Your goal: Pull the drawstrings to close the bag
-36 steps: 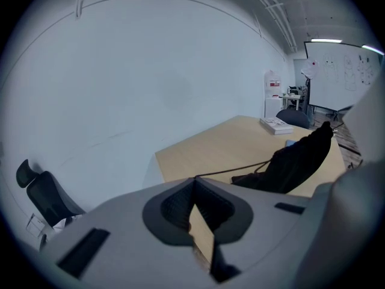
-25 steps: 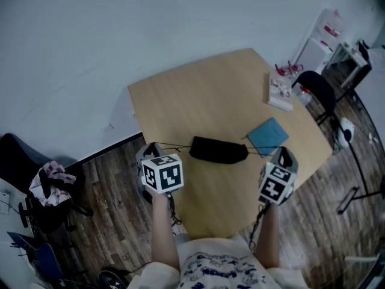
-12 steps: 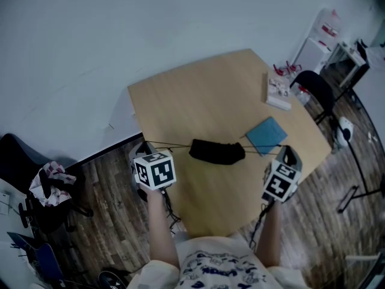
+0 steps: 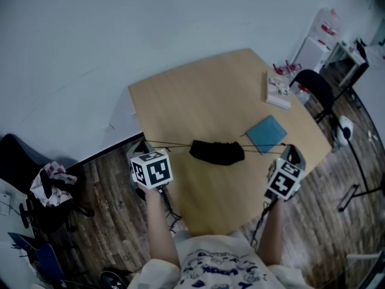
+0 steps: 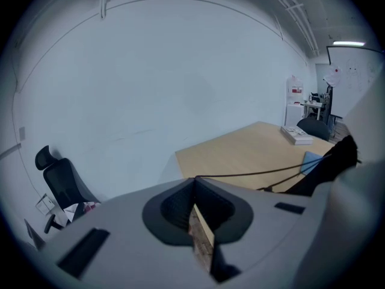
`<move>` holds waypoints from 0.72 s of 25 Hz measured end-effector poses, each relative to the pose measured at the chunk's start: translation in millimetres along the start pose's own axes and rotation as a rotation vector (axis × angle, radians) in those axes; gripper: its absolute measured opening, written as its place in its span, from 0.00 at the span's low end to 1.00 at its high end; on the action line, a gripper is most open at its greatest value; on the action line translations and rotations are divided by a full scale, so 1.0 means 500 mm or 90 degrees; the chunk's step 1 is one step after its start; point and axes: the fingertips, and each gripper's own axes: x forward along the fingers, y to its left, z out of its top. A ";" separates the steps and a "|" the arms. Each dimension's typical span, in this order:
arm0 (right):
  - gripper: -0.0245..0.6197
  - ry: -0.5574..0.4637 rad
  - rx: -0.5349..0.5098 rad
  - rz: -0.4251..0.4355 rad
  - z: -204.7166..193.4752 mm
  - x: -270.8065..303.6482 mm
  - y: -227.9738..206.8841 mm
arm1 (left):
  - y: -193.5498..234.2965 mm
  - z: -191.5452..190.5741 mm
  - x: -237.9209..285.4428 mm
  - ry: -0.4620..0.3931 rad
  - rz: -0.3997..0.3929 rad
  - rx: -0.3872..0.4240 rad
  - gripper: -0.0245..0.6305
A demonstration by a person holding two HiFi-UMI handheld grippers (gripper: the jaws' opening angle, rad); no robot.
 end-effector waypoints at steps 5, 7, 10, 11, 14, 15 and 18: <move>0.05 -0.002 0.005 -0.003 0.002 -0.001 -0.005 | 0.005 0.001 0.000 -0.002 0.000 -0.006 0.04; 0.05 0.003 0.008 -0.002 -0.003 0.000 -0.005 | 0.009 0.003 0.000 -0.004 0.003 -0.009 0.04; 0.05 0.002 0.012 -0.003 -0.002 0.000 -0.010 | 0.012 0.006 -0.002 -0.010 -0.001 -0.015 0.04; 0.05 -0.001 0.011 -0.004 0.000 0.000 -0.010 | 0.013 0.006 -0.001 -0.011 -0.003 -0.017 0.04; 0.05 0.002 0.010 -0.003 -0.001 -0.001 -0.008 | 0.014 0.004 0.002 -0.008 -0.007 -0.017 0.04; 0.05 0.006 0.010 -0.003 -0.004 0.000 -0.008 | 0.015 0.004 0.002 -0.007 -0.008 -0.017 0.04; 0.05 0.011 0.002 -0.003 -0.006 -0.001 -0.005 | 0.014 0.004 0.000 -0.009 -0.005 -0.013 0.04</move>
